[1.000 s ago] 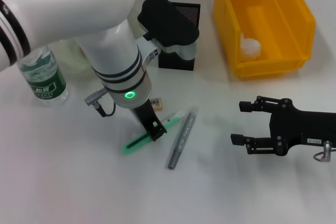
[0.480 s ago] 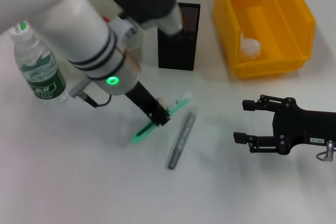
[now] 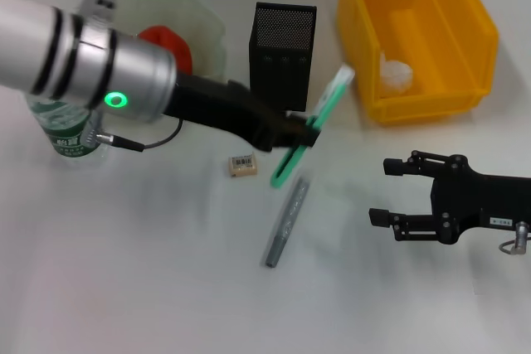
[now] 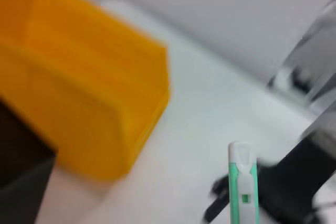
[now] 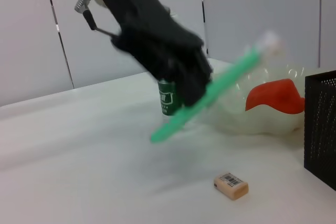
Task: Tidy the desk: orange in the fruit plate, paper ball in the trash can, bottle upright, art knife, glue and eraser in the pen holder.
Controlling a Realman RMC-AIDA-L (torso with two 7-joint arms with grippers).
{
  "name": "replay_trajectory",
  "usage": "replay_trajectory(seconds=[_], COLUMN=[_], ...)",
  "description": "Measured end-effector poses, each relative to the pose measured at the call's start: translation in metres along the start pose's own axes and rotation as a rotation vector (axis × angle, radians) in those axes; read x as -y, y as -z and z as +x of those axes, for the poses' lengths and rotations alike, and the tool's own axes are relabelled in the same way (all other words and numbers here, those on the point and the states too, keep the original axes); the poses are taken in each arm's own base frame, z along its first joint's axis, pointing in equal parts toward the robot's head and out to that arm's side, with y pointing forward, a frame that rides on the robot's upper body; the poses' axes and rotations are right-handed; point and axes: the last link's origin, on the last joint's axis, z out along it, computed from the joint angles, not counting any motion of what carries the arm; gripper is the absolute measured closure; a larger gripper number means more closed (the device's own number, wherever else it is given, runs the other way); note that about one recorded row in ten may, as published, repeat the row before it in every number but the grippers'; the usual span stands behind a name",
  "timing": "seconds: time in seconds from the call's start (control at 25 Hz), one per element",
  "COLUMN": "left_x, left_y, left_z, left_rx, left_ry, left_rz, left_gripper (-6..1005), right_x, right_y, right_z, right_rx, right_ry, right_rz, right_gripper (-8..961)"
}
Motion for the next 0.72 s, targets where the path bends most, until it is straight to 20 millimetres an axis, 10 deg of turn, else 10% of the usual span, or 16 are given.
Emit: replay_trajectory(seconds=[0.32, 0.72], left_x=[0.004, 0.010], left_y=[0.008, -0.003], left_z=[-0.018, -0.048], left_rx=[-0.373, -0.688], left_ry=[-0.032, -0.197], left_rz=[-0.245, -0.152], left_gripper=[785, 775], right_x=[0.000, 0.001], right_y=[0.000, 0.000], right_z=[0.000, -0.001], right_rx=[0.000, 0.001], right_ry=[-0.011, -0.009], right_rz=[0.002, 0.003], right_gripper=[137, 137])
